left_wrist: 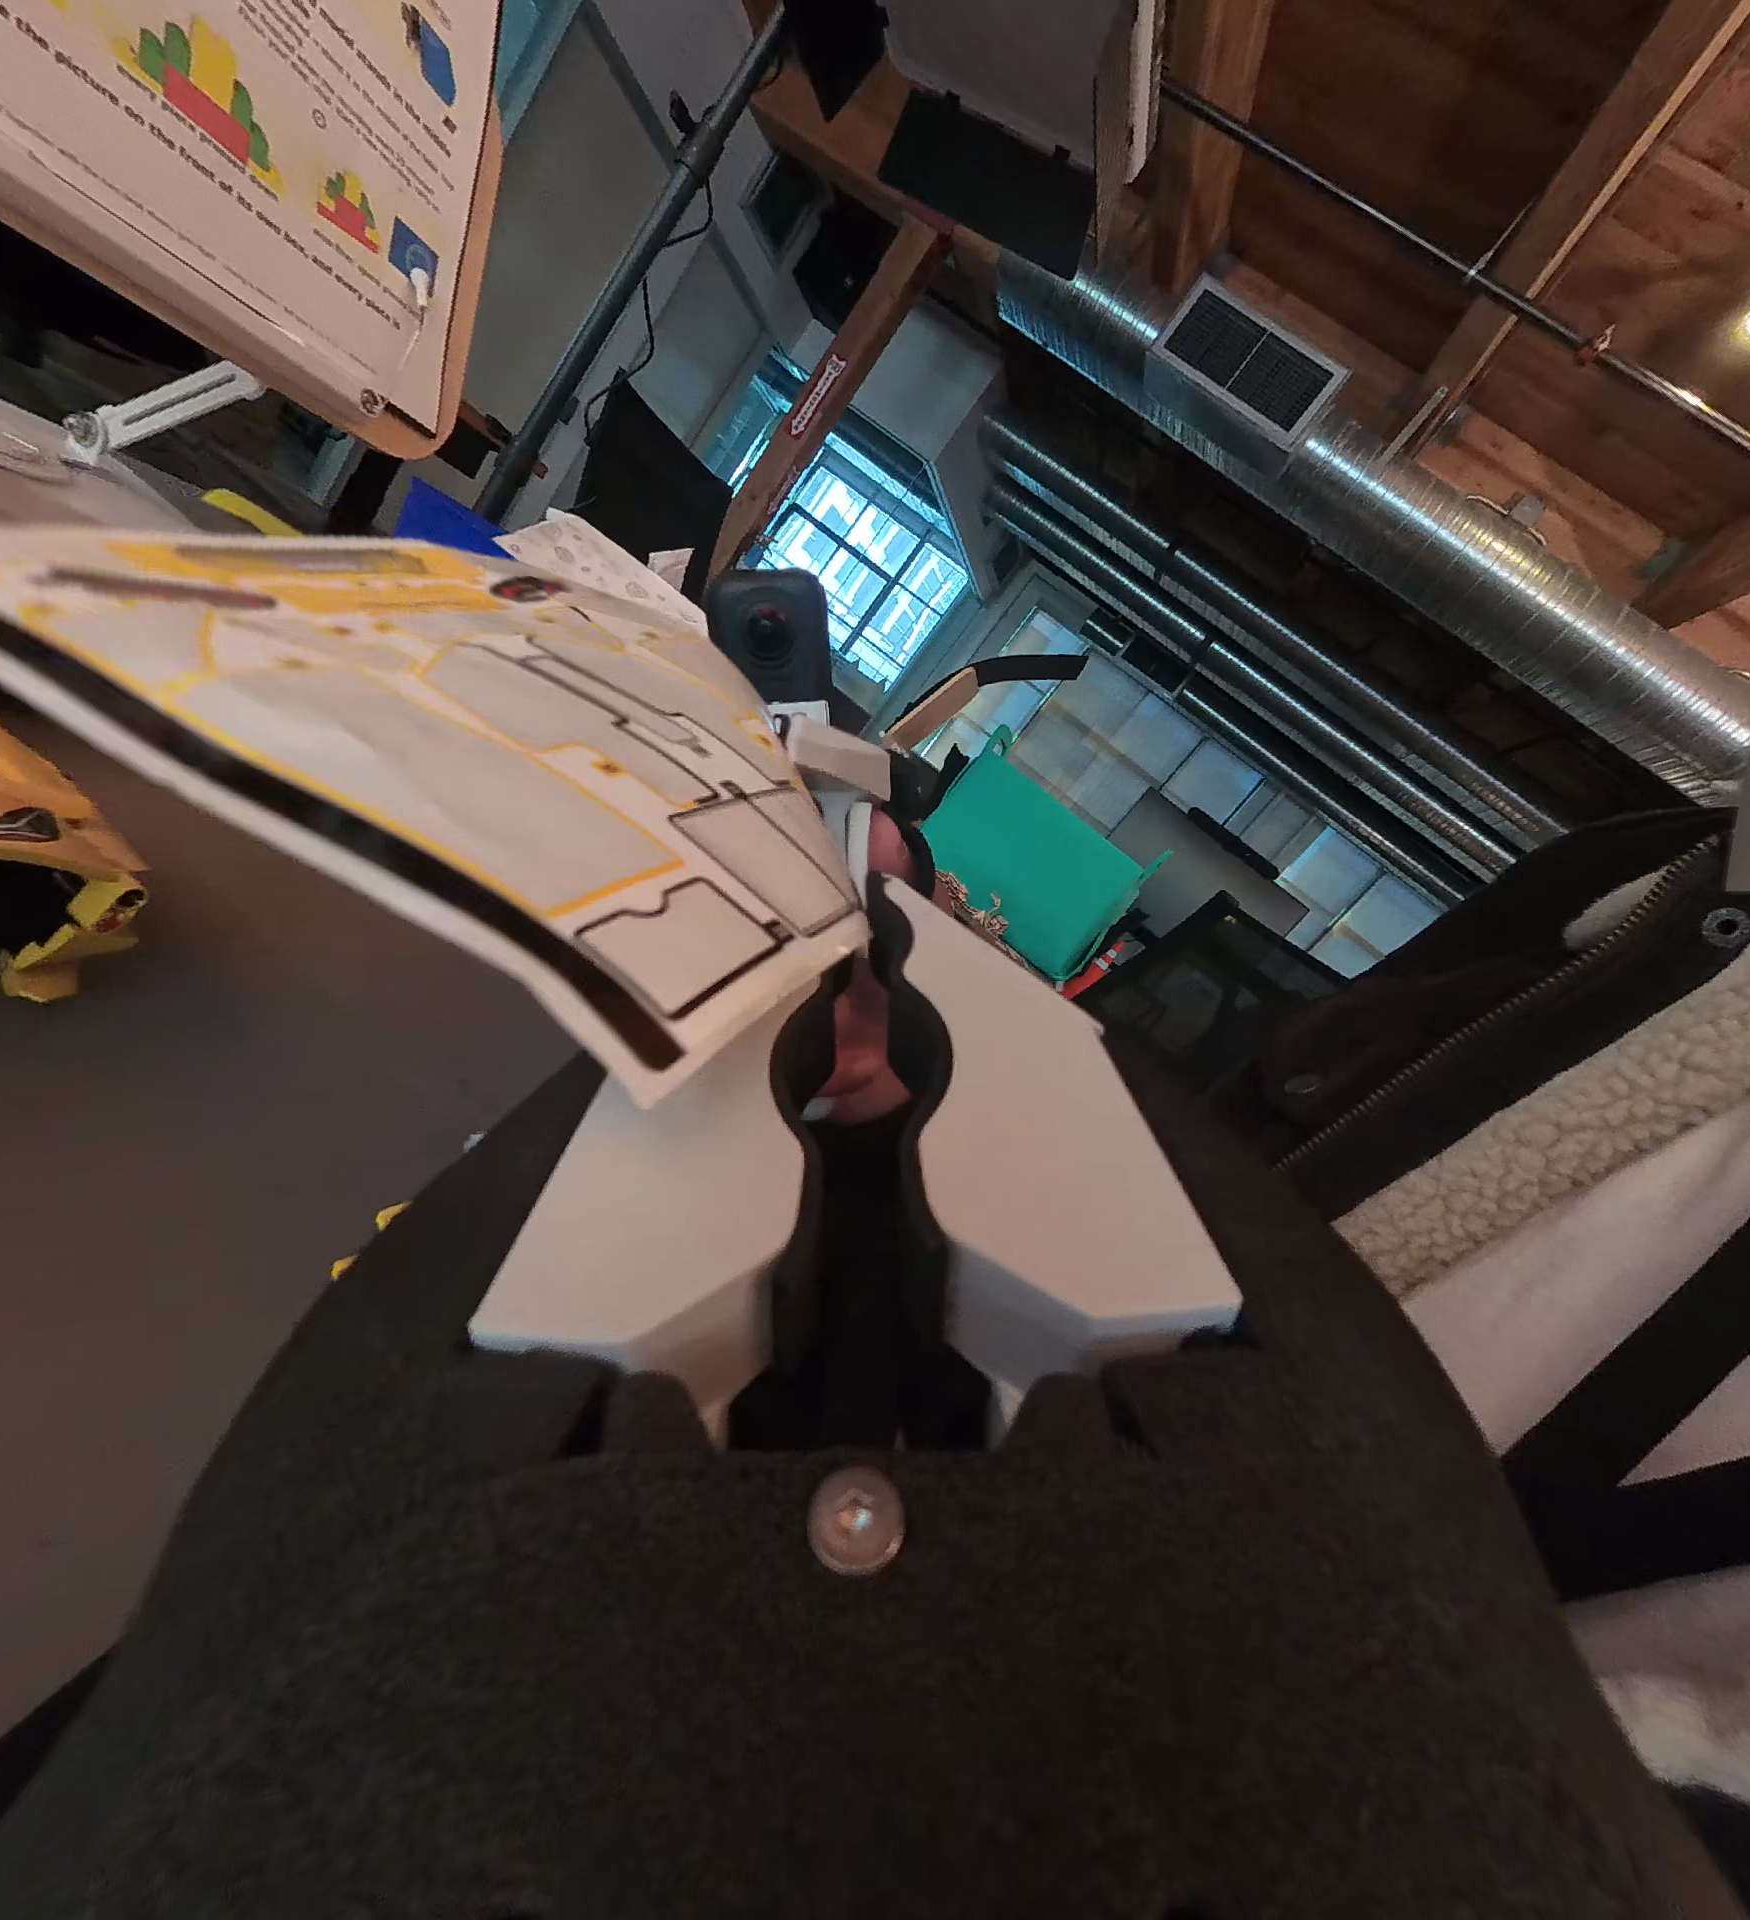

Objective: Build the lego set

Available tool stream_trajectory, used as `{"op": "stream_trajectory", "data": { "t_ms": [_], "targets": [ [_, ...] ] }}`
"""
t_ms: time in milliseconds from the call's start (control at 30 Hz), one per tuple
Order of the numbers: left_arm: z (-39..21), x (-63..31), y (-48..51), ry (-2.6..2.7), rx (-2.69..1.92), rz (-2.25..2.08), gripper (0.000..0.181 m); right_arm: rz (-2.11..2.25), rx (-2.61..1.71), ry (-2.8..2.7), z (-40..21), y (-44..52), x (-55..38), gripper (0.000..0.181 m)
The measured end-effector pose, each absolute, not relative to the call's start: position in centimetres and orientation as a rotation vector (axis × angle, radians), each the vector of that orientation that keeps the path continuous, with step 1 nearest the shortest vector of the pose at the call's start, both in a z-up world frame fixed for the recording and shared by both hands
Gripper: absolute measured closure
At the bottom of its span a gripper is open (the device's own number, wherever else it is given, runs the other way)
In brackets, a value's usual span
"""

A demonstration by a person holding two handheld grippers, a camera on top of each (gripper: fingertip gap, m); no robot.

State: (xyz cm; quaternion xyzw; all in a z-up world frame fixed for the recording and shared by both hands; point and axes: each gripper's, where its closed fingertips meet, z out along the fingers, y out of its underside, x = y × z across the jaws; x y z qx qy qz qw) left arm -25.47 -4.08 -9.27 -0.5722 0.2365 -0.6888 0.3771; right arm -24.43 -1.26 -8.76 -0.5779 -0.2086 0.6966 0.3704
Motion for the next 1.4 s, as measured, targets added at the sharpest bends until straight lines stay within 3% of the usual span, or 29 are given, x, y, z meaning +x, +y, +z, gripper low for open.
{"op": "stream_trajectory", "data": {
  "t_ms": [333,367,433,533,800,1233,1400],
  "targets": [
    [-9.2,-25.7,-4.0,0.624,-1.450,-1.708,0.181,1.749,-1.485,-0.540,-8.8,-1.1,-24.4,0.181],
    [-9.1,-26.0,-3.8,0.621,-1.441,-1.689,0.181,1.667,-1.491,-0.540,-8.9,-0.6,-24.3,0.178],
    [-8.7,-26.7,-2.8,0.584,-1.426,-1.644,0.181,1.348,-1.528,-0.538,-9.0,1.1,-23.1,0.153],
    [-8.5,-27.7,-1.7,0.558,-1.431,-1.586,0.181,0.898,-1.519,-0.738,-7.5,0.5,-22.3,0.140],
    [-7.0,-27.6,-2.7,0.607,-1.345,-1.568,0.181,0.917,-1.541,-0.979,-7.4,-3.9,-28.4,0.131],
    [-6.2,-27.3,-4.3,0.676,-1.254,-1.626,0.181,1.496,-1.502,-0.841,-6.6,-5.5,-28.9,0.140],
    [-5.8,-26.9,-5.5,0.750,-1.214,-1.601,0.181,1.798,-1.487,-0.723,-6.4,-5.5,-28.1,0.163]
  ]
}}
